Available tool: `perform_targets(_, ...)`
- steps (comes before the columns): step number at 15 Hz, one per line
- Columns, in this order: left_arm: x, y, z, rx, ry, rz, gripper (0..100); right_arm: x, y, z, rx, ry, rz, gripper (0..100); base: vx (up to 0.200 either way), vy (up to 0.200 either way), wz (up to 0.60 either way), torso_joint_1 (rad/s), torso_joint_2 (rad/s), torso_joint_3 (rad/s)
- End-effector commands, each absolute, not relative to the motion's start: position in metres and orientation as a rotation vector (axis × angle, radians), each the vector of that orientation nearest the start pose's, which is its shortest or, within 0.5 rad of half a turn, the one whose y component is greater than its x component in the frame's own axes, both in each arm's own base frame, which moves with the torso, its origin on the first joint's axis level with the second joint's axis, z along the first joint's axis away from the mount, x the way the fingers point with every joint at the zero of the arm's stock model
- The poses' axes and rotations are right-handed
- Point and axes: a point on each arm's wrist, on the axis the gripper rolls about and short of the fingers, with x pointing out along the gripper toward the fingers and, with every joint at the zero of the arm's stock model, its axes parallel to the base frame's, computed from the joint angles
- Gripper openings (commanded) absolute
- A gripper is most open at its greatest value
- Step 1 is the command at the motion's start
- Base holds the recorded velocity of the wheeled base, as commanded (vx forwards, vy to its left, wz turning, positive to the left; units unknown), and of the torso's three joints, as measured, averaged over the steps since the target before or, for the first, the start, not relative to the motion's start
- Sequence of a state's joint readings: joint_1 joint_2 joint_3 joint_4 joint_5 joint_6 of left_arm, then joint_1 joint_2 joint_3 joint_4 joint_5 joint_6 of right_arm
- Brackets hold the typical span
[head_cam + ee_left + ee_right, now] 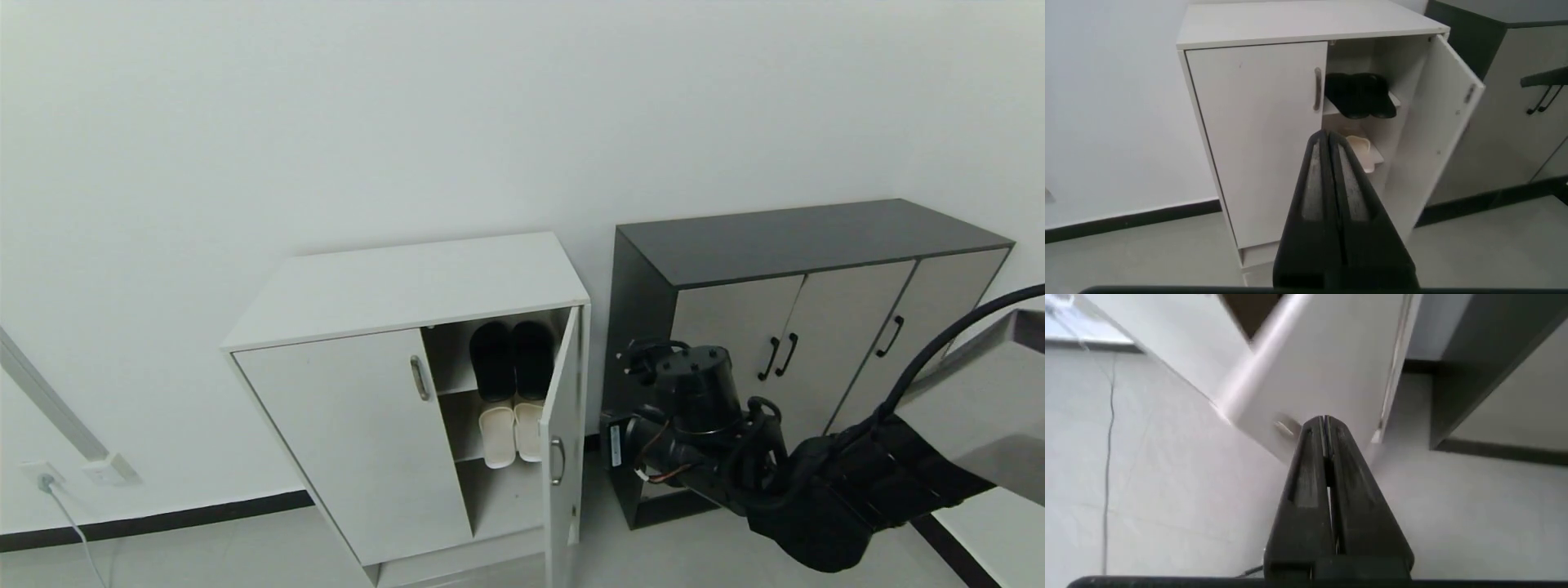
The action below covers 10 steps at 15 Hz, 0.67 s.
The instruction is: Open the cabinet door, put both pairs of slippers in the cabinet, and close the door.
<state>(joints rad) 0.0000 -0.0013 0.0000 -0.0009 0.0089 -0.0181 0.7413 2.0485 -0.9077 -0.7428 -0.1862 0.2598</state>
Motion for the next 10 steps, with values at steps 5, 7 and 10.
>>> perform_targets(5, -0.0228, 0.0002, 0.0756, -0.018, -0.002, 0.009, 0, 0.2701, 0.2428, 0.1056, 0.041, 0.371, 0.512, 0, 0.0, 0.0, 0.12, 0.001, 0.0, 0.0)
perform_targets(7, -0.0228, 0.0002, 0.0756, -0.018, -0.002, 0.009, 0, 0.2683, 0.2427, 0.1036, 0.035, 0.377, 0.514, 0, 0.0, 0.0, 0.6, -0.002, 0.0, 0.0)
perform_targets(10, -0.0228, 0.0002, 0.0756, -0.018, -0.002, 0.009, 0, 0.2635, 0.2415, 0.1023, 0.03, 0.389, 0.528, 0, 0.0, 0.0, 0.6, 0.012, 0.01, 0.002)
